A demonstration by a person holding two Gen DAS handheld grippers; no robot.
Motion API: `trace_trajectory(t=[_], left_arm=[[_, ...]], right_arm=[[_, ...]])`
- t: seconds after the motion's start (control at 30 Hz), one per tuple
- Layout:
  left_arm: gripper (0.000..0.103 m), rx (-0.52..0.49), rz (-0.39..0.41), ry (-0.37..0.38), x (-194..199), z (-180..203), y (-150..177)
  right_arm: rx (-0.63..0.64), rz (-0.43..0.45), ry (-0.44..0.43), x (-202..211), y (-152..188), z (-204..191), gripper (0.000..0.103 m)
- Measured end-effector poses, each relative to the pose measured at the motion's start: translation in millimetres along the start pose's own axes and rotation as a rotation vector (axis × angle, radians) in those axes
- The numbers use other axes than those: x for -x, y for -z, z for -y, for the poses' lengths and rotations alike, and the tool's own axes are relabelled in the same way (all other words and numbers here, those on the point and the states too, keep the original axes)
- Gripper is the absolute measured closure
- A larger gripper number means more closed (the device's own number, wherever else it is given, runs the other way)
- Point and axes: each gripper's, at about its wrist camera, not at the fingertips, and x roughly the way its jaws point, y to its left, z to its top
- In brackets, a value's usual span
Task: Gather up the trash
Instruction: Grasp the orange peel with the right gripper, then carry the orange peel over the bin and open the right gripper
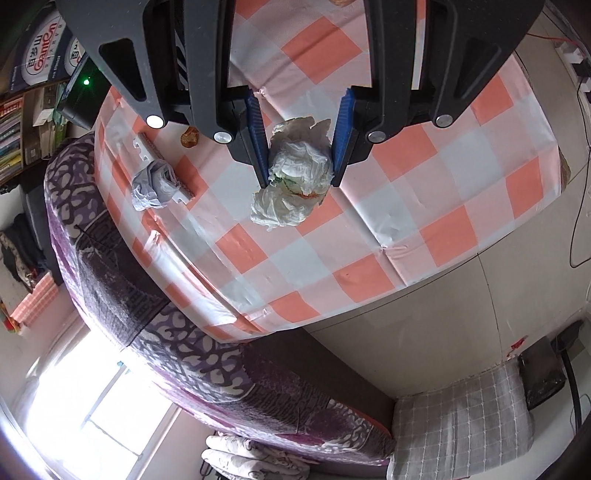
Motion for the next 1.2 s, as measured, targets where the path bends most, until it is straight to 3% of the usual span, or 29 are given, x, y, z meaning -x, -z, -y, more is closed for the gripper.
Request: trace_trajectory(t=[0.63, 1.2], left_arm=[[0.071, -0.184, 0.030, -0.026, 4.8, 71.7, 34.3], [0.070, -0.262, -0.003, 0.007, 1.4, 135.2, 73.0]], right_arm=[[-0.113, 0.140, 0.038, 75.7, -3.3, 92.4, 0.083], [-0.319, 0.172, 0.138, 124.9, 47.8, 210.7, 0.083]])
